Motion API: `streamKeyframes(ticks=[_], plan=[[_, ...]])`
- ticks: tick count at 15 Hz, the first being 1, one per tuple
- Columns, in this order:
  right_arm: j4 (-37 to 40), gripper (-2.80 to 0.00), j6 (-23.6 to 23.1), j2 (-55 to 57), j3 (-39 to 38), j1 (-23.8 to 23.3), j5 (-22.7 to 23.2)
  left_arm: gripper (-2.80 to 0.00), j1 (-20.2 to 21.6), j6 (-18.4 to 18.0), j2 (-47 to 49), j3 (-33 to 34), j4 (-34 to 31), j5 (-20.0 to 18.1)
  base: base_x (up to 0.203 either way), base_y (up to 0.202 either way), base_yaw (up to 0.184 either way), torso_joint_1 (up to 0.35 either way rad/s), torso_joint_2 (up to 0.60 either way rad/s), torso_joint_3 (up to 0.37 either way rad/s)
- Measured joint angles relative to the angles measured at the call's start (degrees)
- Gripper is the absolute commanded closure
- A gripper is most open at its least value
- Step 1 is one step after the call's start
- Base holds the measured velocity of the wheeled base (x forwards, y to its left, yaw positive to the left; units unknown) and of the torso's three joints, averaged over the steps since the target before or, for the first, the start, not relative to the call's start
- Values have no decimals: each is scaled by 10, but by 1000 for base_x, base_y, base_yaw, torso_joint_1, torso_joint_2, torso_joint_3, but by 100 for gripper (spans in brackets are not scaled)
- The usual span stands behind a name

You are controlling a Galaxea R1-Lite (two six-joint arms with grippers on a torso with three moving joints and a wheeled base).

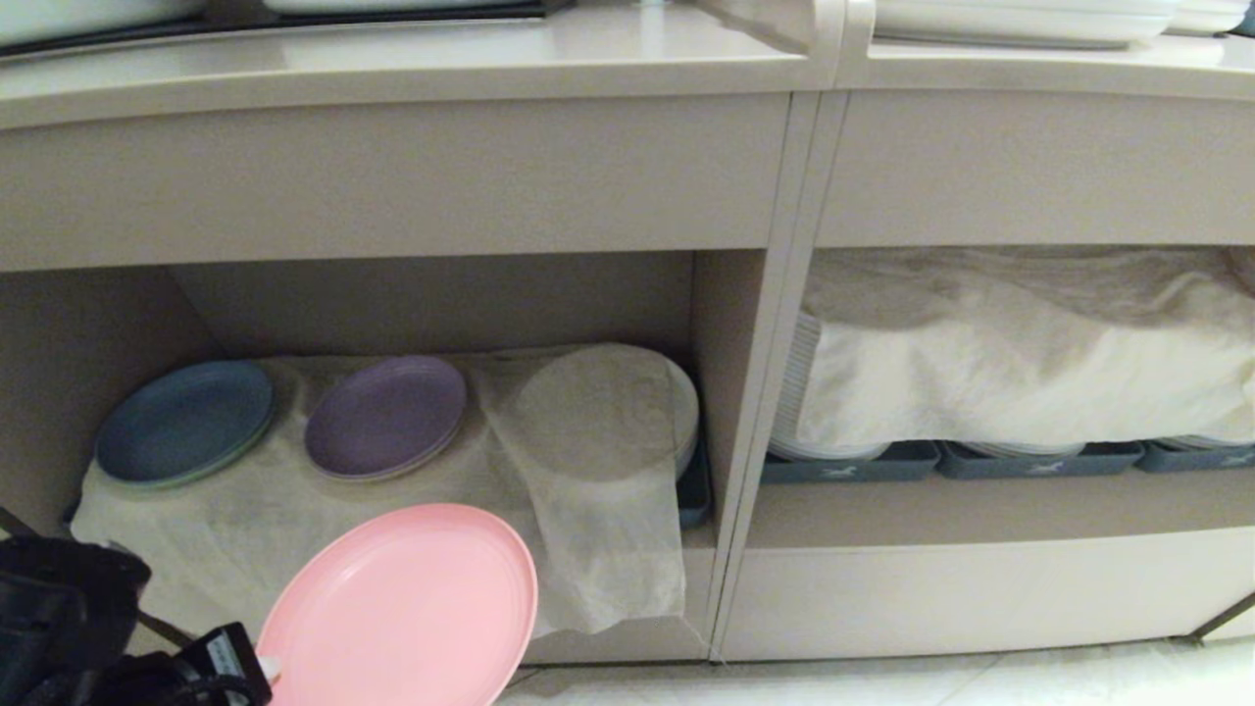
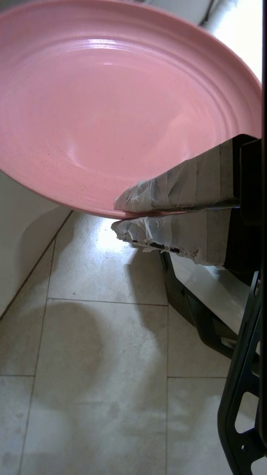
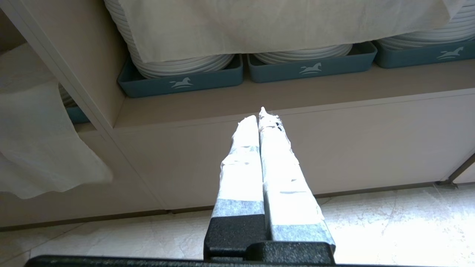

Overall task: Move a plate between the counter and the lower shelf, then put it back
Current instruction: Put the plate

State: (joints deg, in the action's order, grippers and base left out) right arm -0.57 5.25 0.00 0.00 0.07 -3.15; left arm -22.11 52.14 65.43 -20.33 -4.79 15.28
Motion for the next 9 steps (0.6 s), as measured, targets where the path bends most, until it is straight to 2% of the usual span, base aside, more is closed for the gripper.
streamKeyframes(ticks=[6,9], plan=[[0,0,0,0,0,0,0,0,27,-1,-3,0,0,-17,0,0,0,0,0,0],[0,0,0,0,0,0,0,0,61,-33,-14,3,0,-36,0,0,0,0,0,0]])
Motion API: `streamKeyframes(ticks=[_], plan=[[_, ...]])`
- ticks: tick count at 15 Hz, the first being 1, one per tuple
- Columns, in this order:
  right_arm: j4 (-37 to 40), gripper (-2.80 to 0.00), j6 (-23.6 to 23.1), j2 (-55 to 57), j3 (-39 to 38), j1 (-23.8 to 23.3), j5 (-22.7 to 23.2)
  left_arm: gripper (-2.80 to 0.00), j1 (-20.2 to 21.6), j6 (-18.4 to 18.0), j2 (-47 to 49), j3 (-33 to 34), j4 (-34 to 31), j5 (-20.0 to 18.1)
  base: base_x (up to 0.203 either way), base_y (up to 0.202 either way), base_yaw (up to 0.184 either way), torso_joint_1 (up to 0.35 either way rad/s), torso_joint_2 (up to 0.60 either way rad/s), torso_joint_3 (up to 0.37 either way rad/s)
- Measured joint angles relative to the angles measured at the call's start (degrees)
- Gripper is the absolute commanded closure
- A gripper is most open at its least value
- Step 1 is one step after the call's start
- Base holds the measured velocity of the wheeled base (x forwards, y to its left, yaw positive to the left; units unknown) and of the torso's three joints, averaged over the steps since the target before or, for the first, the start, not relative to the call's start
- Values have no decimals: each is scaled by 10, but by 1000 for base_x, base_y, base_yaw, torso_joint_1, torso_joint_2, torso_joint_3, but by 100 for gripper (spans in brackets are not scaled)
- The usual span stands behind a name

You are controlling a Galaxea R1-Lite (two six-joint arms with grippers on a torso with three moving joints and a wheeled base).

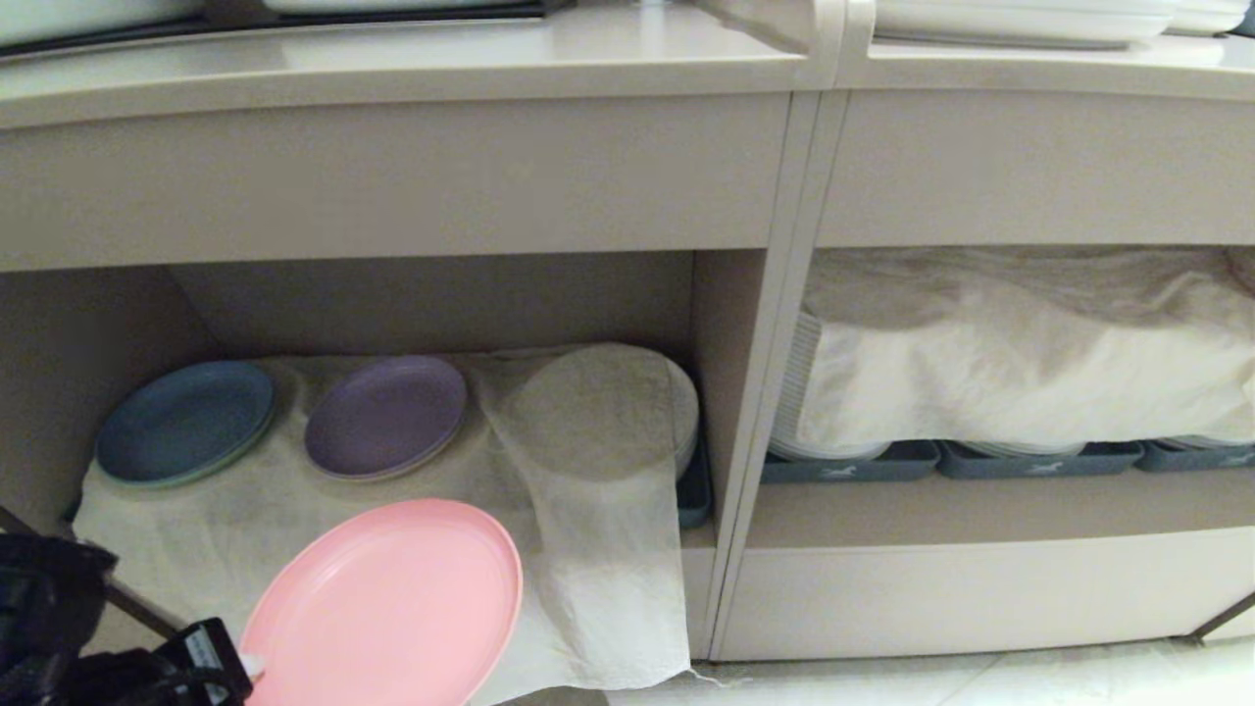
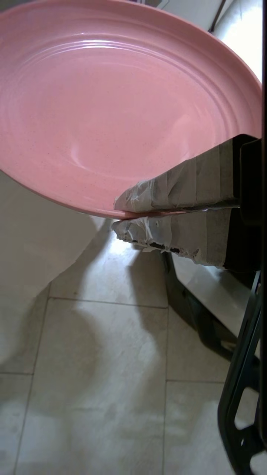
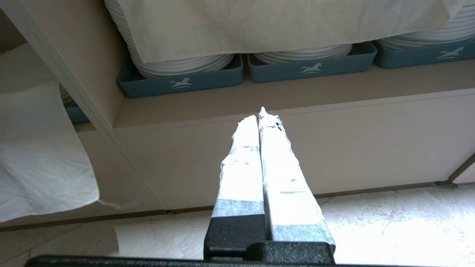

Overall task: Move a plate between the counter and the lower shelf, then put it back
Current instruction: Put the plate

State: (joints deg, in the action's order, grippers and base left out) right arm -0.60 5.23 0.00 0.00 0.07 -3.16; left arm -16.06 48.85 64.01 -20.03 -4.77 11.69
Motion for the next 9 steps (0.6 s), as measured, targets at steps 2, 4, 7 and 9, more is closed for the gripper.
streamKeyframes(ticks=[2,4,7,9], plan=[[0,0,0,0,0,0,0,0,25,-26,-11,11,-1,-13,0,0,0,0,0,0],[0,0,0,0,0,0,0,0,34,-28,-20,19,-3,-14,0,0,0,0,0,0],[0,0,0,0,0,0,0,0,37,-29,-29,23,-5,-15,0,0,0,0,0,0],[0,0,0,0,0,0,0,0,51,-31,-33,24,-10,-23,0,0,0,0,0,0]])
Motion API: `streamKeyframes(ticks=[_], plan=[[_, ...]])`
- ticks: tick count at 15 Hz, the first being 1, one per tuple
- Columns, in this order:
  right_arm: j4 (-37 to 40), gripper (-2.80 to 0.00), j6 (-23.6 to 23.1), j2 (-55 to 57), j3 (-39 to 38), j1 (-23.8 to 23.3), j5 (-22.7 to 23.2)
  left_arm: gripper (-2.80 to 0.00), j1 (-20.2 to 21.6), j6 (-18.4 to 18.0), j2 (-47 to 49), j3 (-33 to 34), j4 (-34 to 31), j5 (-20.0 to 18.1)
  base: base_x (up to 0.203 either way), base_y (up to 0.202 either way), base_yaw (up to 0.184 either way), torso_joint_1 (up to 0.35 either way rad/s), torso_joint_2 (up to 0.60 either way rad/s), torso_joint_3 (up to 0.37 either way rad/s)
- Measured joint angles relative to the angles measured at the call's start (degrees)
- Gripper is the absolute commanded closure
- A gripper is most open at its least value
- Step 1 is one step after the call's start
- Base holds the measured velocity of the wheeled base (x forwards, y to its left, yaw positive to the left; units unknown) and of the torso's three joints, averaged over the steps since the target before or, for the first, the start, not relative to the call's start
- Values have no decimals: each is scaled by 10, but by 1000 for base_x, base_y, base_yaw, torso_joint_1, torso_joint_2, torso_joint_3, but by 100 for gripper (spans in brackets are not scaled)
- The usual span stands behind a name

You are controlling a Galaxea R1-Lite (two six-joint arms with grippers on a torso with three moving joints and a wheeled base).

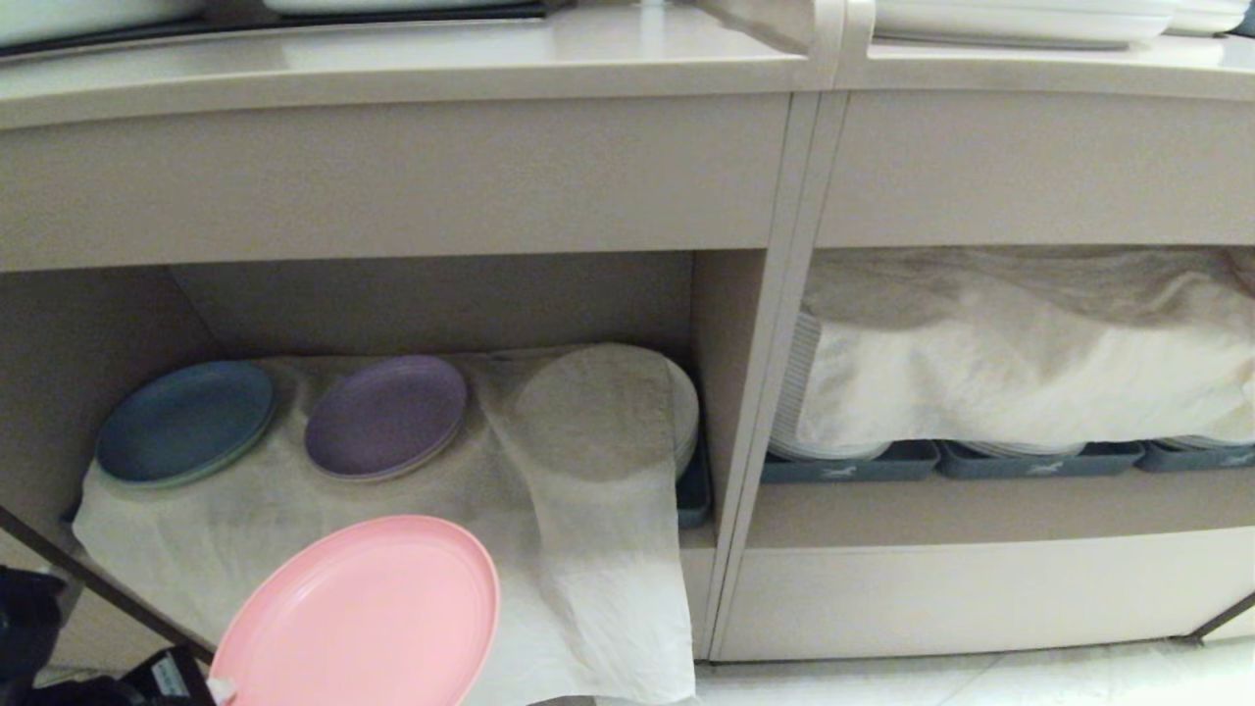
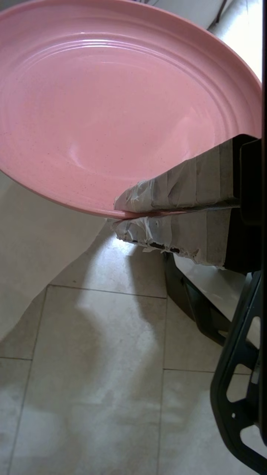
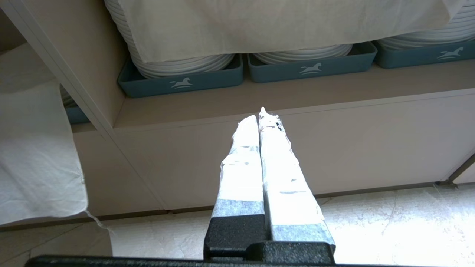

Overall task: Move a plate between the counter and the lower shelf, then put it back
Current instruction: Put the plate

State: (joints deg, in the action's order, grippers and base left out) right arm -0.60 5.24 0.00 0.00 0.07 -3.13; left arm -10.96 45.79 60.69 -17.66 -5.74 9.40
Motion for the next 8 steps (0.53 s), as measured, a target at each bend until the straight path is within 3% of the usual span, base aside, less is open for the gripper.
streamKeyframes(ticks=[4,8], plan=[[0,0,0,0,0,0,0,0,47,-49,-11,6,-6,-29,0,0,0,0,0,0],[0,0,0,0,0,0,0,0,51,-50,-20,7,-7,-30,0,0,0,0,0,0]])
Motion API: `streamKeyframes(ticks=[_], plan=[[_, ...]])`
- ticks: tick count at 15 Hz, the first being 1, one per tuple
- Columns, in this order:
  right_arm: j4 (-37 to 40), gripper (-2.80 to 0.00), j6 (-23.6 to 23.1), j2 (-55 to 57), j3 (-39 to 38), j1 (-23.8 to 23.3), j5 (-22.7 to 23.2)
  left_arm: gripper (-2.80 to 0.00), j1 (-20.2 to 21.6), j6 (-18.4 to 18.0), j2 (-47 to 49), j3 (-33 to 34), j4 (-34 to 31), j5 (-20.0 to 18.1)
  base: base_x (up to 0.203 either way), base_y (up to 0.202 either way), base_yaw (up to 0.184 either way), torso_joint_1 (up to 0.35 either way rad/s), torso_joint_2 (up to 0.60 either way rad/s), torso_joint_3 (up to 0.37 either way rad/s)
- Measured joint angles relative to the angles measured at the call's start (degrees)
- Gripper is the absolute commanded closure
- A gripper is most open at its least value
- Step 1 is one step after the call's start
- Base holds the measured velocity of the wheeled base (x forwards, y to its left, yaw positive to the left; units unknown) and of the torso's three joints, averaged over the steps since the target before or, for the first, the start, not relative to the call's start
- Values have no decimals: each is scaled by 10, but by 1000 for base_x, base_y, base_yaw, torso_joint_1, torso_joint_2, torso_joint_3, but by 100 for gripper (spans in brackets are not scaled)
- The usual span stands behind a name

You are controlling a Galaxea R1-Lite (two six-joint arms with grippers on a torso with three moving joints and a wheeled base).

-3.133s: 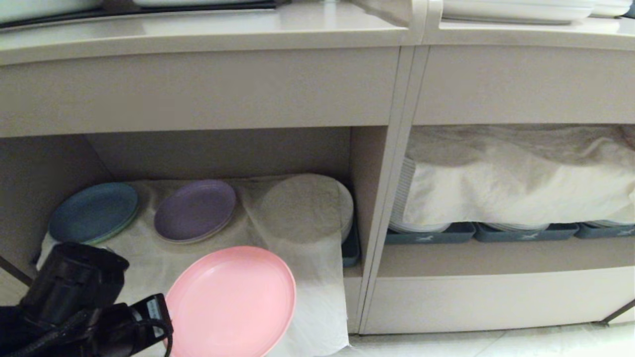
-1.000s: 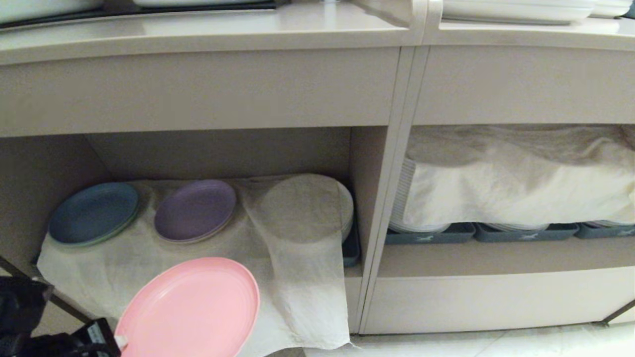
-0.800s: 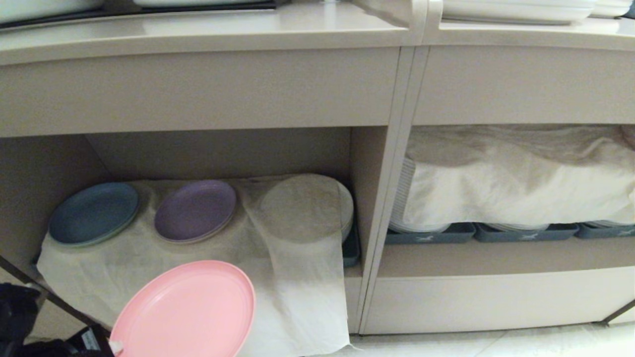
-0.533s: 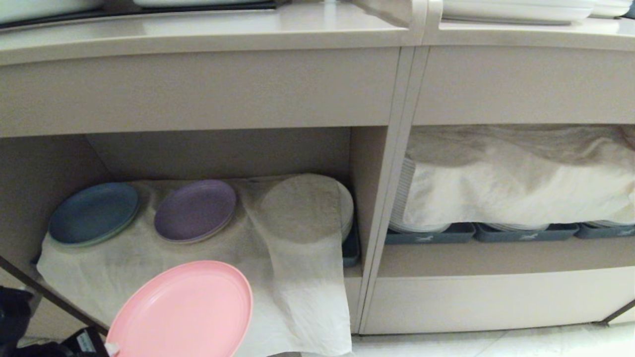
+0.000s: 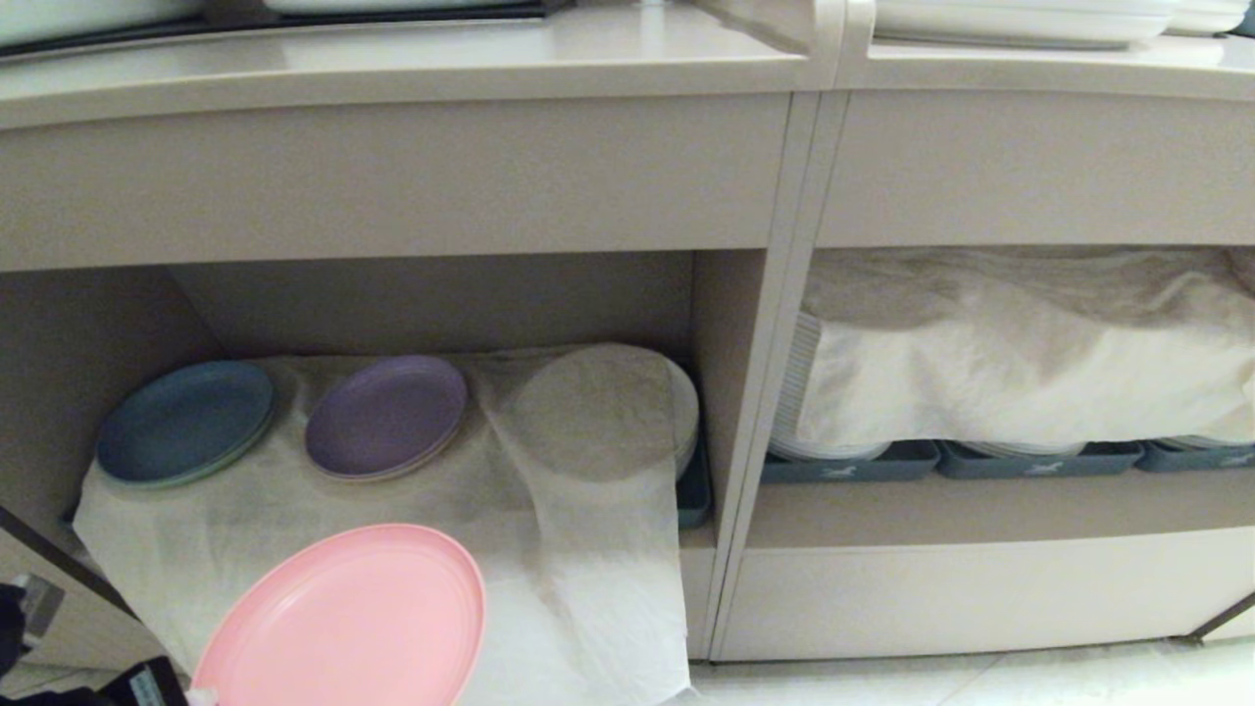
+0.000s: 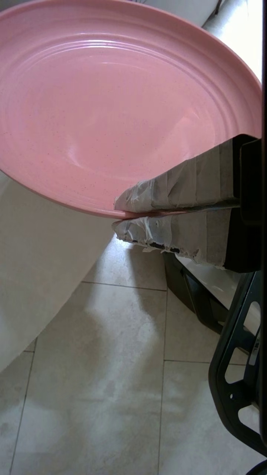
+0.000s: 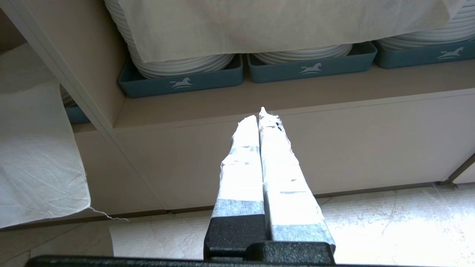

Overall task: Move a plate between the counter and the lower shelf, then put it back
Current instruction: Put the plate

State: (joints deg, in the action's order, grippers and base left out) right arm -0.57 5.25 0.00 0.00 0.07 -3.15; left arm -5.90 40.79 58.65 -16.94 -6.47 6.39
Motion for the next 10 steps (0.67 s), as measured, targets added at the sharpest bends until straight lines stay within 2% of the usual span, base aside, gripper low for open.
streamKeyframes(ticks=[10], plan=[[0,0,0,0,0,0,0,0,1,1,-3,0,1,0,0,0,0,0,0,0]])
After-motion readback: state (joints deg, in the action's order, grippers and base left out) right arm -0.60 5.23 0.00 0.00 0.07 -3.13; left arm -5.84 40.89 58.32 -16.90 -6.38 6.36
